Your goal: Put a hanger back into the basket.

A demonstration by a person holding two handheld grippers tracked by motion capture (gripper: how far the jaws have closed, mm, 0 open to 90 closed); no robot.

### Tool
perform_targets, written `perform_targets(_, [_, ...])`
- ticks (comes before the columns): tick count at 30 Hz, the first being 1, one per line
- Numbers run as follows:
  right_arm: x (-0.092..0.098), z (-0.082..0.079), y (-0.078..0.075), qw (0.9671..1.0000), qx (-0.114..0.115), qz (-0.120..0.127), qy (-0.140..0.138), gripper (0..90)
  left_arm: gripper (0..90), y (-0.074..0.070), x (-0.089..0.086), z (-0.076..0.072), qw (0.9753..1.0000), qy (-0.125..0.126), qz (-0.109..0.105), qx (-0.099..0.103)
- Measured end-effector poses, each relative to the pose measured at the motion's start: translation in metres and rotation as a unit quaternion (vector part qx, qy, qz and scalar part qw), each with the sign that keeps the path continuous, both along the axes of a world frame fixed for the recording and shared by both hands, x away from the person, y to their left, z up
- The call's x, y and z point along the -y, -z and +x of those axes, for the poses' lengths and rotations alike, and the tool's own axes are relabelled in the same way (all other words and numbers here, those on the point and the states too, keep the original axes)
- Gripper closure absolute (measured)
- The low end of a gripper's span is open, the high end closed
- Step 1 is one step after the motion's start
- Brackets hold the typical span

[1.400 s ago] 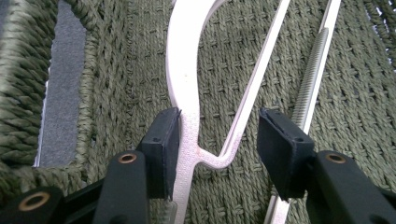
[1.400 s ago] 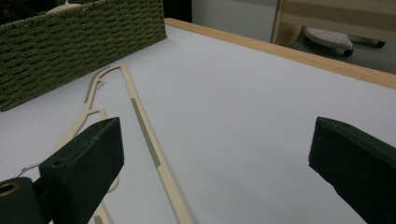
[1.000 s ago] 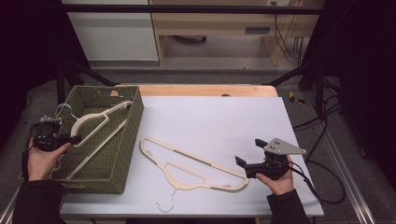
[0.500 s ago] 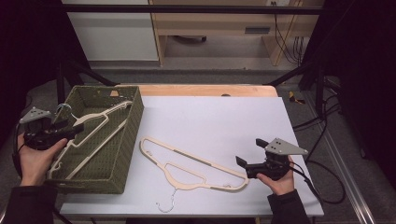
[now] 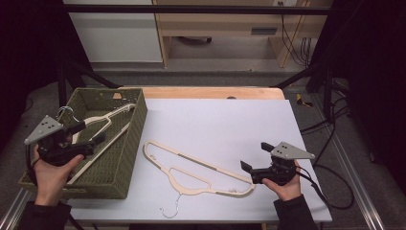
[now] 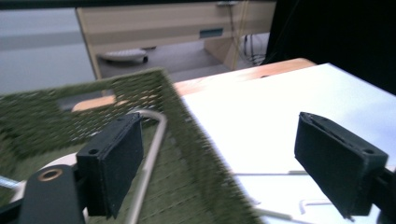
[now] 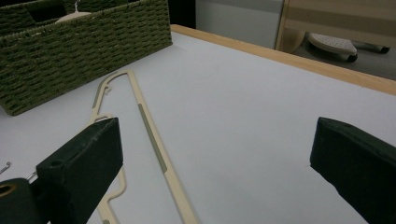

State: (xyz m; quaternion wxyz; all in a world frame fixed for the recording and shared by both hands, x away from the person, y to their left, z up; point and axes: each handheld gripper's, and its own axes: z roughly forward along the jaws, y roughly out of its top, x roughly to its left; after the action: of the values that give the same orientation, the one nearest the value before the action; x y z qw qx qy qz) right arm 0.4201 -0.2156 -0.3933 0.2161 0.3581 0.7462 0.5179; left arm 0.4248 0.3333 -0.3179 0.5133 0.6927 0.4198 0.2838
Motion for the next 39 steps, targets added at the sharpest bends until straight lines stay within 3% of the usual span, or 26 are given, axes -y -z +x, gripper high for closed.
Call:
perform_targets(5, [-0.001,0.0,0.0,1.0,0.0,0.001,0.0,2.9,13.9,0.01,0.03,-0.013,0.9995,0.026,-0.008,0.013])
perform_targets(8, [-0.002,0.0,0.0,1.0,0.001,-0.001,-0.003,2.9,13.8,0.017,0.046,-0.018,0.9991,0.037,0.008,0.016])
perform_targets(14, [-0.004,-0.001,0.001,1.0,0.0,-0.002,-0.006,2.8,12.1,0.031,0.073,-0.025,0.9976,0.068,0.01,0.011])
perform_targets(27, [-0.012,-0.002,0.002,0.9998,-0.001,-0.007,-0.017,2.7,11.1,0.06,0.109,-0.037,0.9949,0.095,0.032,-0.012])
perform_targets(34, [-0.017,-0.004,0.003,0.9997,0.0,-0.01,-0.024,2.7,11.9,0.082,0.13,-0.039,0.9923,0.105,0.052,-0.041])
perform_targets(39, [-0.023,-0.006,0.003,0.9993,-0.001,-0.014,-0.034,2.7,13.3,0.098,0.142,-0.041,0.9889,0.115,0.067,-0.066])
